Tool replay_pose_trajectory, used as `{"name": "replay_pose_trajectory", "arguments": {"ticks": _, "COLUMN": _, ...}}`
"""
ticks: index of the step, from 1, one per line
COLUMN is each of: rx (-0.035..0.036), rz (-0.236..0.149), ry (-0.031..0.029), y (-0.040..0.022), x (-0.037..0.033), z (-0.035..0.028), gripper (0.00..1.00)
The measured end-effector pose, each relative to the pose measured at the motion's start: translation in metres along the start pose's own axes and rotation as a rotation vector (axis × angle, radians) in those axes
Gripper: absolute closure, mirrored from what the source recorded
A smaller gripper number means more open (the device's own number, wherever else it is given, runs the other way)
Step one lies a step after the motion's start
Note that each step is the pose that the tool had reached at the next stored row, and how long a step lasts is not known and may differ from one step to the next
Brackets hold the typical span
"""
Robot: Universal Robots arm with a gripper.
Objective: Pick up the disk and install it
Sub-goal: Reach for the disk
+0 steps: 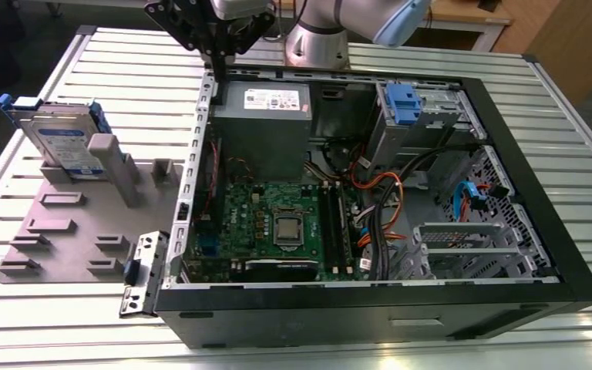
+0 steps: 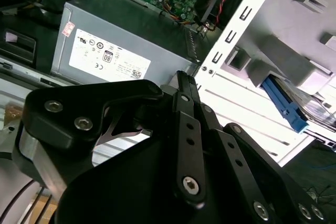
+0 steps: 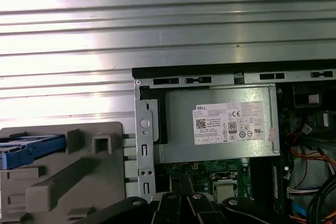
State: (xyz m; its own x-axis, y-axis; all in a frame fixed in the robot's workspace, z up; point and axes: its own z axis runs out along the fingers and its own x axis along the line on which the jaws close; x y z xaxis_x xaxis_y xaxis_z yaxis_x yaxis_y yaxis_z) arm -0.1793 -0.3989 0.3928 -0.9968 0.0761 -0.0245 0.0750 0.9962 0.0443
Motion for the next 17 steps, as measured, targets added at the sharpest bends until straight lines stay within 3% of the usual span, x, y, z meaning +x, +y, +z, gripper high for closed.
{"name": "replay_pose_trajectory", "arguments": {"ticks": 17, "rx": -0.0001, "rz": 0.000, "ry": -0.0001, "y": -0.0033, "x": 0.0418, "z": 0.0018, "gripper": 0.89}}
